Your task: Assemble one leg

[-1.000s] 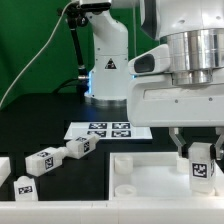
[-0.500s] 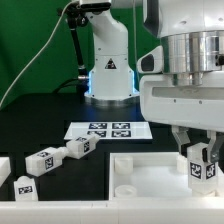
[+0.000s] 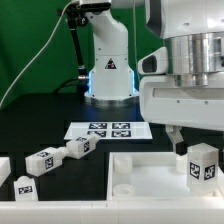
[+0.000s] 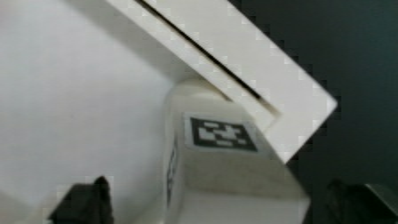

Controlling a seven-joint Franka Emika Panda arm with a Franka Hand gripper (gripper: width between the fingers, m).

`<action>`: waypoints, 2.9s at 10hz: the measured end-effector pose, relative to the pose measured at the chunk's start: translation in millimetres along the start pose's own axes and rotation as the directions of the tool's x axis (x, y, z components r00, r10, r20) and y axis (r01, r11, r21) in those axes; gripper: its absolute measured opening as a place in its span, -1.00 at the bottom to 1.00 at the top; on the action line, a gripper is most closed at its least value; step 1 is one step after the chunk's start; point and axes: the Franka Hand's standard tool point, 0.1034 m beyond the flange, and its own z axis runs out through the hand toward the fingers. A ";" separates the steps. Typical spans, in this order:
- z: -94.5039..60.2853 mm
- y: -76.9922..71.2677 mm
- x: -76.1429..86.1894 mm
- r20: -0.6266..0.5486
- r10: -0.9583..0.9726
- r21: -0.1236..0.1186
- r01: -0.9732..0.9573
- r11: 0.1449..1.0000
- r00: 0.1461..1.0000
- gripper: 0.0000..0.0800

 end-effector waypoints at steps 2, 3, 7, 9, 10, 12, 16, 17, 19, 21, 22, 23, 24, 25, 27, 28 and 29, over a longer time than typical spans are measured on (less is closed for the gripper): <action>-0.3 -1.9 -4.1 -0.003 -0.216 -0.015 0.216 0.976 0.976 0.61; 0.4 -0.8 -3.3 -0.001 -0.306 -0.016 0.306 0.952 0.952 0.62; 0.5 0.9 -1.0 0.004 -0.675 -0.045 0.674 0.737 0.738 0.62; -1.7 2.8 4.3 0.019 -0.832 -0.053 0.831 0.553 0.555 0.62; -4.4 0.6 6.0 0.022 -0.879 -0.060 0.878 0.475 0.477 0.62; -4.3 1.0 6.9 0.026 -0.905 -0.063 0.904 0.423 0.425 0.35; -4.1 0.9 6.6 0.024 -0.893 -0.063 0.892 0.448 0.450 -0.29; -4.1 0.8 6.5 0.024 -0.893 -0.063 0.892 0.448 0.450 -0.29; -3.8 0.2 6.1 0.011 -0.810 -0.062 0.809 0.585 0.586 -0.29; -3.7 -2.2 5.4 -0.016 -0.567 -0.043 0.565 0.824 0.824 -0.29; -3.4 -2.9 4.7 -0.023 -0.434 -0.040 0.433 0.901 0.901 -0.29; -2.3 -4.0 3.6 -0.028 -0.279 -0.036 0.278 0.960 0.960 -0.29; -1.8 -4.0 4.2 -0.032 -0.148 -0.042 0.147 0.988 0.988 -0.29; -1.4 -4.4 4.9 -0.033 -0.015 -0.050 0.014 0.999 0.999 -0.29; -1.7 -3.5 6.2 -0.024 0.182 -0.063 -0.184 0.981 0.983 -0.29; -1.8 -3.1 6.2 -0.015 0.213 -0.062 -0.214 0.975 0.977 -0.29; -1.8 -2.8 5.8 -0.008 0.245 -0.061 -0.245 0.968 0.970 -0.29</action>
Offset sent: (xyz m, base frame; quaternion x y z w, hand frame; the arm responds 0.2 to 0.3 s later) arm 0.0000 0.0000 0.0000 0.0000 0.0000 -0.1938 0.9810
